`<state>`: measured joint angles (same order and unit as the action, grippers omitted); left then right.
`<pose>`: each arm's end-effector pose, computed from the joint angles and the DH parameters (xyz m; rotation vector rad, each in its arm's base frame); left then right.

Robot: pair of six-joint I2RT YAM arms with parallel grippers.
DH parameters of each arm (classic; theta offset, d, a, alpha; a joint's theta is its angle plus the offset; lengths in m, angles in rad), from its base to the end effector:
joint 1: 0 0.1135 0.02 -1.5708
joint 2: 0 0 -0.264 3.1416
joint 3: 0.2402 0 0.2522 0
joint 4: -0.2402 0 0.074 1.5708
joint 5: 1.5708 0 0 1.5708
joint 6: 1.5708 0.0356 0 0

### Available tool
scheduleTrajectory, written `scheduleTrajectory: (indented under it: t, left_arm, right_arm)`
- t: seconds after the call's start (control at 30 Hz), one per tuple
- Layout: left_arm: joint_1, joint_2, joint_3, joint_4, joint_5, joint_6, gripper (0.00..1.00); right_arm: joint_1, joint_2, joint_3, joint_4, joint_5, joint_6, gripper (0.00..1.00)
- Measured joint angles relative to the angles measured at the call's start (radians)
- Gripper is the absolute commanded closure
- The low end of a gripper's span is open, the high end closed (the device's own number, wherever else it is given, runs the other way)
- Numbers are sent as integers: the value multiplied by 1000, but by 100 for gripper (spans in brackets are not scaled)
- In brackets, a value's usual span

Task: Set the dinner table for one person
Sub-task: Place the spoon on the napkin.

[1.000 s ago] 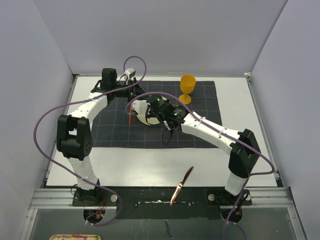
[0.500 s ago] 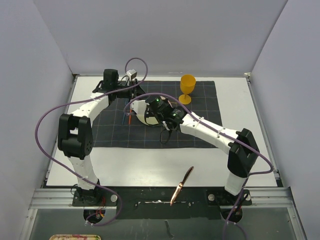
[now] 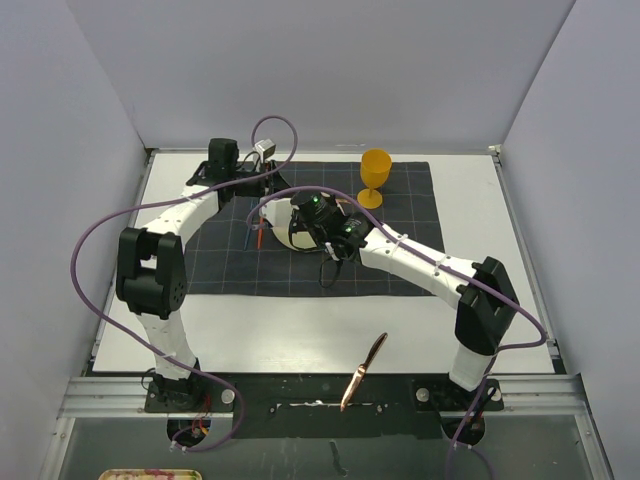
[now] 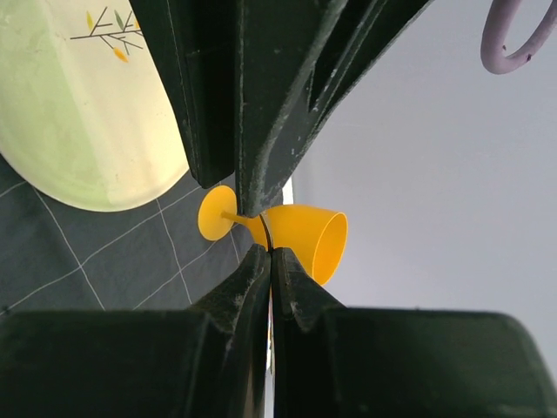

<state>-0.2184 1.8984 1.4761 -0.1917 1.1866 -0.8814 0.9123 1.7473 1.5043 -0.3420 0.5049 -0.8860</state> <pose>0.4071 -0.1242 0.2675 0.0116 2.3516 -1.8779 0.2622 0.3108 0.3146 -1.4620 1.5337 -0.5265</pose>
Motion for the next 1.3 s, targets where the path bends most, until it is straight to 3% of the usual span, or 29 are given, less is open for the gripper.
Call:
scheduleTrajectory:
  t: [0.27, 0.47, 1.3]
  left_arm:
    - [-3, 8, 0, 0, 0, 3, 86]
    - [-3, 17, 0, 0, -5, 2, 100]
    - [-9, 19, 0, 10, 3, -3, 100]
  right_arm:
    - [0, 0, 0, 8, 12, -20, 100]
    - [1, 0, 0, 10, 16, -27, 100]
    - [12, 0, -3, 12, 48, -61, 97]
